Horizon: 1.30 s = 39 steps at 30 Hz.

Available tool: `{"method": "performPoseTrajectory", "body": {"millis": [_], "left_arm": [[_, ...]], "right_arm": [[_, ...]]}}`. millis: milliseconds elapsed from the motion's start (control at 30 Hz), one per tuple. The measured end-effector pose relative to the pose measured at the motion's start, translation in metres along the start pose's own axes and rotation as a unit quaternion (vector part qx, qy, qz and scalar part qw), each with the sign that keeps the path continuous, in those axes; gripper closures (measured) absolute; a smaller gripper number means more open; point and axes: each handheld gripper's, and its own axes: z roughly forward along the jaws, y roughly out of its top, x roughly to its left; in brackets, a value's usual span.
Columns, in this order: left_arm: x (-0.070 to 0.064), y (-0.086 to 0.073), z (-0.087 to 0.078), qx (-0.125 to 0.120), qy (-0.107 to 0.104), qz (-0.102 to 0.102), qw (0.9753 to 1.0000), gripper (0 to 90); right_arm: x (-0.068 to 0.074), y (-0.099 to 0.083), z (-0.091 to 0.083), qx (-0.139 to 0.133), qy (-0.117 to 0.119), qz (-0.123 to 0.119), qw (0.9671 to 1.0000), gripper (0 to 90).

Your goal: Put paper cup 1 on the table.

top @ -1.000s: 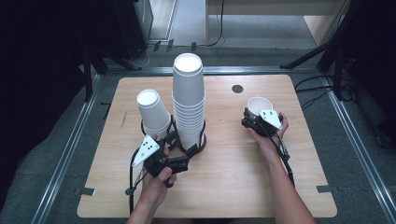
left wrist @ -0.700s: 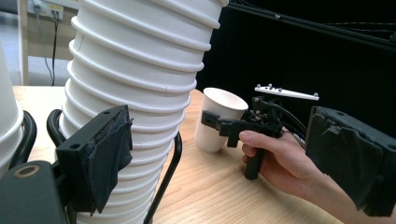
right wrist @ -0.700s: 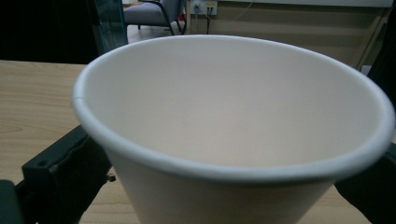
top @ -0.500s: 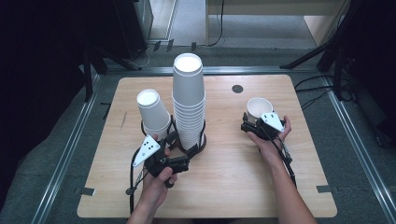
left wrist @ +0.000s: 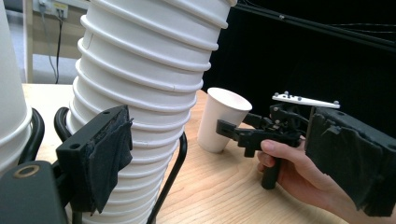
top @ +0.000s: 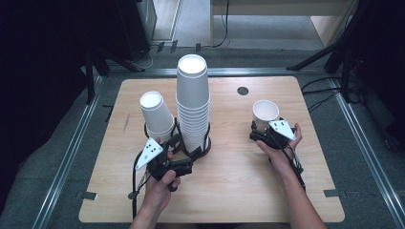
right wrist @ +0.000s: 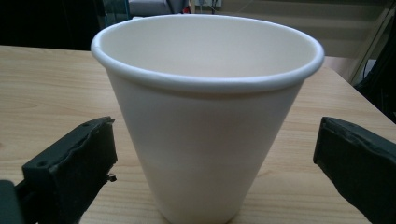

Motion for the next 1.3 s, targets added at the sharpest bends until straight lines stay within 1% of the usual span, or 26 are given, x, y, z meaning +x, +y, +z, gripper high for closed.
{"method": "performPoseTrajectory", "body": {"millis": [100, 133, 200, 233, 300, 333, 367, 400, 433, 533, 633, 667, 700, 733, 867, 933, 967, 1000, 1033, 1067, 1100, 1133, 1167, 1200, 1233, 1300], "left_arm": [[0.0, 0.0, 0.0, 0.0, 0.002, 0.001, 1.0, 7.7], [0.0, 0.0, 0.0, -0.001, 0.003, 0.001, 1.0, 7.7], [0.001, 0.001, -0.001, -0.003, 0.009, 0.003, 1.0, 7.7], [0.001, 0.001, -0.001, -0.003, 0.009, 0.003, 1.0, 7.7], [0.002, 0.001, -0.002, -0.003, 0.013, 0.004, 0.9999, 7.7], [0.002, 0.002, -0.002, -0.004, 0.019, 0.005, 0.9998, 7.7], [0.002, 0.002, -0.002, -0.007, 0.032, 0.006, 0.9995, 7.7], [0.002, 0.002, -0.002, -0.007, 0.032, 0.006, 0.9995, 7.7], [0.003, 0.002, -0.002, -0.008, 0.04, 0.011, 0.9991, 7.7], [0.003, 0.001, -0.002, -0.009, 0.05, 0.016, 0.9986, 7.7], [0.004, 0.001, -0.002, -0.009, 0.058, 0.02, 0.9981, 7.6], [0.004, 0.001, -0.002, -0.009, 0.058, 0.02, 0.9981, 7.7], [0.004, 0.001, -0.002, -0.008, 0.061, 0.021, 0.9979, 7.7], [0.004, 0.001, -0.001, -0.006, 0.07, 0.028, 0.9971, 7.7], [0.004, 0.0, -0.001, -0.004, 0.079, 0.033, 0.9963, 7.7], [0.005, 0.0, 0.0, 0.0, 0.084, 0.034, 0.9959, 7.7], [0.005, 0.0, 0.001, 0.003, 0.087, 0.03, 0.9958, 7.7], [0.005, 0.0, 0.003, 0.011, 0.098, 0.033, 0.9946, 7.7], [0.005, 0.0, 0.003, 0.011, 0.098, 0.033, 0.9946, 7.7], [0.005, -0.001, 0.003, 0.013, 0.102, 0.035, 0.9941, 7.7], [0.005, -0.002, 0.005, 0.015, 0.108, 0.037, 0.9934, 7.7], [0.006, -0.002, 0.005, 0.016, 0.111, 0.04, 0.9928, 7.7], [0.006, -0.002, 0.005, 0.016, 0.114, 0.041, 0.9926, 7.7], [0.006, -0.002, 0.005, 0.016, 0.114, 0.041, 0.9926, 7.7], [0.007, -0.002, 0.005, 0.018, 0.119, 0.042, 0.9919, 7.7], [0.008, -0.002, 0.005, 0.02, 0.122, 0.043, 0.9914, 7.7]], "right_arm": [[-0.001, 0.0, -0.009, 0.002, 0.004, -0.002, 1.0, 0.0], [-0.001, 0.0, -0.009, 0.002, 0.004, -0.002, 1.0, 0.0], [0.0, 0.001, -0.019, -0.001, 0.008, -0.001, 1.0, 0.0], [0.0, 0.001, -0.019, -0.001, 0.008, -0.001, 1.0, 0.0], [0.002, 0.003, -0.029, -0.013, 0.017, -0.001, 0.9998, 0.0], [0.002, 0.004, -0.033, -0.016, 0.021, 0.001, 0.9997, 0.0], [0.003, 0.006, -0.037, -0.02, 0.022, 0.001, 0.9996, 0.0], [0.003, 0.008, -0.04, -0.024, 0.023, 0.0, 0.9994, 0.0], [0.004, 0.01, -0.044, -0.026, 0.026, 0.001, 0.9993, 0.0], [0.007, 0.022, -0.055, -0.026, 0.023, -0.002, 0.9994, 0.0], [0.011, 0.037, -0.064, -0.028, 0.026, -0.007, 0.9993, 0.0], [0.013, 0.042, -0.067, -0.031, 0.03, -0.007, 0.999, 0.0], [0.013, 0.042, -0.067, -0.031, 0.03, -0.007, 0.999, 0.0], [0.017, 0.054, -0.073, -0.032, 0.036, -0.007, 0.9988, 0.0], [0.029, 0.078, -0.083, -0.043, 0.058, -0.001, 0.9974, 0.0], [0.037, 0.09, -0.087, -0.055, 0.068, -0.003, 0.9962, 0.0], [0.041, 0.096, -0.089, -0.059, 0.075, -0.003, 0.9954, 0.0], [0.046, 0.102, -0.092, -0.067, 0.085, 0.0, 0.9941, 0.0], [0.05, 0.107, -0.094, -0.076, 0.097, 0.004, 0.9924, 0.0], [0.05, 0.107, -0.094, -0.076, 0.097, 0.004, 0.9924, 0.0], [0.059, 0.118, -0.098, -0.083, 0.119, 0.009, 0.9894, 0.0], [0.064, 0.124, -0.1, -0.087, 0.128, 0.007, 0.9879, 0.0], [0.069, 0.129, -0.101, -0.091, 0.135, 0.005, 0.9866, 0.0], [0.069, 0.129, -0.101, -0.091, 0.135, 0.005, 0.9866, 0.0], [0.079, 0.139, -0.105, -0.097, 0.149, 0.005, 0.9841, 0.0], [0.088, 0.149, -0.108, -0.104, 0.159, 0.003, 0.9817, 0.0]]}}
